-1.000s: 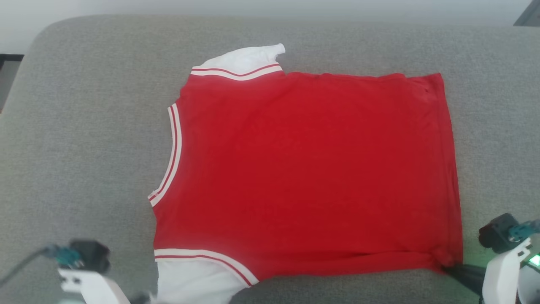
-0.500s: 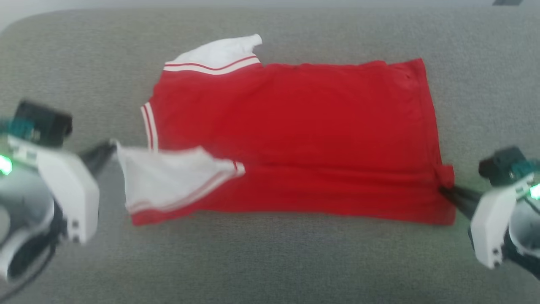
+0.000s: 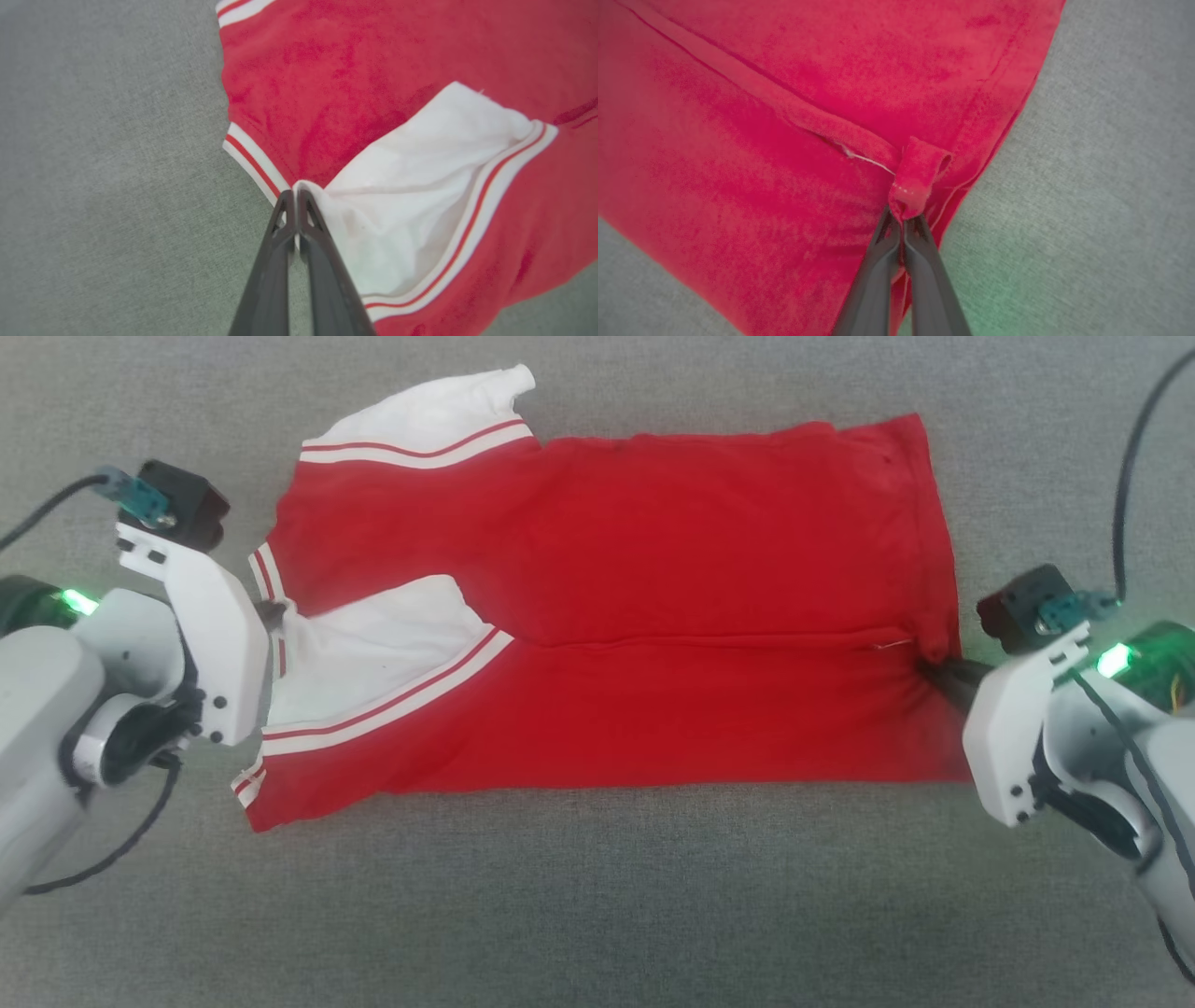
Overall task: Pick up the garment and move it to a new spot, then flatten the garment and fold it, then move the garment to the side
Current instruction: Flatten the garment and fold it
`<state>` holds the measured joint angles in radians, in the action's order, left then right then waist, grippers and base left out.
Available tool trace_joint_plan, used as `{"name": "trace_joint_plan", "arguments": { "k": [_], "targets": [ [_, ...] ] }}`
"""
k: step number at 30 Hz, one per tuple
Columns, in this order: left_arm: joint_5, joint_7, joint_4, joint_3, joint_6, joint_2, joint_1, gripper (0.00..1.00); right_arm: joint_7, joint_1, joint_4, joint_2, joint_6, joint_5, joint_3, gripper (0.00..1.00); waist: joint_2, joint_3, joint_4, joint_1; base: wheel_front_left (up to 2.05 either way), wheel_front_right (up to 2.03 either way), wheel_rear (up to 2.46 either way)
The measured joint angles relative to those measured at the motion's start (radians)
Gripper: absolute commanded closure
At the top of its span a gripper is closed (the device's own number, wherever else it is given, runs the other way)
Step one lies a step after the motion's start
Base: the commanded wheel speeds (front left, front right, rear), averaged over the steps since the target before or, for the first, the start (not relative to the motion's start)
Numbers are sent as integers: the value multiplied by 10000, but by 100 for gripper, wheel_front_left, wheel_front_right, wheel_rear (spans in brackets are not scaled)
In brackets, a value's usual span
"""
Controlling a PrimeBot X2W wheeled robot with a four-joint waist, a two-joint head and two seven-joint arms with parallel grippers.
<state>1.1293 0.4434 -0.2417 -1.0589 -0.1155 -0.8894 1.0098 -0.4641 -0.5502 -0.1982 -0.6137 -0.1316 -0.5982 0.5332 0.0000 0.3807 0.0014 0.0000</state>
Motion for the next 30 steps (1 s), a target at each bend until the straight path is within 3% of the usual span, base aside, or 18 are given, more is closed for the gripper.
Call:
{"name": "trace_joint_plan", "arguments": {
  "k": [11, 14, 15, 23, 30],
  "targets": [
    [625, 171, -2824, -155, 1210, 1455, 85, 99, 477, -1250, -1559, 79, 0, -723, 1371, 99, 0, -100, 42, 0, 0, 0, 0],
    [677, 255, -3039, -140, 1289, 1584, 216, 35, 510, -1315, -1732, 21, 0, -980, 1521, 0, 0, -308, 86, 0, 0, 0, 0],
    [731, 282, -3041, -79, 1290, 1624, 240, 0, 510, -1315, -1747, -36, -2, -1005, 1580, 0, 0, -386, 104, 0, 0, 0, 0],
    [874, 756, -1994, -100, 832, 1174, 244, 0, 1528, -1087, -1312, -439, 0, -959, 1189, 0, 1, -1056, 232, 0, 0, 0, 0],
    [1231, 1381, 320, -213, -481, 138, -752, 0, 3891, -144, -683, -81, 0, 602, -1062, 0, 1, -1344, 216, 0, 0, 0, 0]
  ]
}}
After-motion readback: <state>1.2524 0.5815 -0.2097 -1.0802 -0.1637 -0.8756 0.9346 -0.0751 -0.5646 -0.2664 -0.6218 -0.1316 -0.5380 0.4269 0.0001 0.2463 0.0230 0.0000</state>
